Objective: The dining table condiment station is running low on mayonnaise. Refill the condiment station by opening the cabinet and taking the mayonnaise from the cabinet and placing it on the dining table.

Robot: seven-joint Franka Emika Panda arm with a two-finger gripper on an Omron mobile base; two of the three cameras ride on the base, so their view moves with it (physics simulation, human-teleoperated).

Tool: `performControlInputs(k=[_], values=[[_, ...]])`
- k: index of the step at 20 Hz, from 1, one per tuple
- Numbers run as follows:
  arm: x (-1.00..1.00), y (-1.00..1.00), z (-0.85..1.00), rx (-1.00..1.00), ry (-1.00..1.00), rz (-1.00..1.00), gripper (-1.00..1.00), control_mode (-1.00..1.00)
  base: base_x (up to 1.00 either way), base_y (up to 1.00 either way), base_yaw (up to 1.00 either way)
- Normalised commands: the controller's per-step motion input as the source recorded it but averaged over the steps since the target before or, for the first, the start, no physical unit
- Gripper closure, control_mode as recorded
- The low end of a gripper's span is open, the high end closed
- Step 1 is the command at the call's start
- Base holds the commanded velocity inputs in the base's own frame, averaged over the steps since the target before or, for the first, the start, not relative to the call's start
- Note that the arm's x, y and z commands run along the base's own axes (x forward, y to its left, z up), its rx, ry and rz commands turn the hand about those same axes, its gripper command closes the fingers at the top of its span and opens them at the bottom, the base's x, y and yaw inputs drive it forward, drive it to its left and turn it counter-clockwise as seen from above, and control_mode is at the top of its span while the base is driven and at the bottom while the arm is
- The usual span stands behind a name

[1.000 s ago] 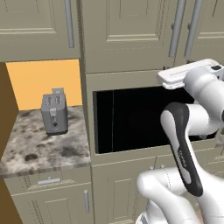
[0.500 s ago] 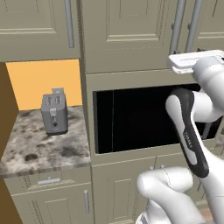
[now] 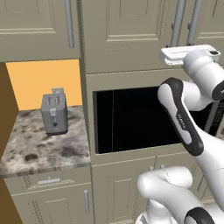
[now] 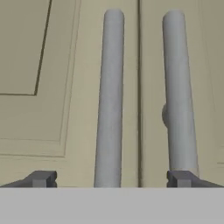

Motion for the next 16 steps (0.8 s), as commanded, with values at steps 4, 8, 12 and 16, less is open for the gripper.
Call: performControlInputs(k=[4,8,12,16], values=[[0.55,0.0,0.0,0.0,-0.01,0.04,-1.0,-1.0,0.0,0.0,0.0],[0.55,0.0,-0.01,0.0,0.0,0.04,-1.0,-1.0,0.0,0.0,0.0],[0.45,0.0,0.0,0.0,0.0,0.03,-1.0,-1.0,0.0,0.0,0.0],[0.34,0.09,0.0,0.0,0.0,0.01,1.0,-1.0,0.0,0.0,0.0]])
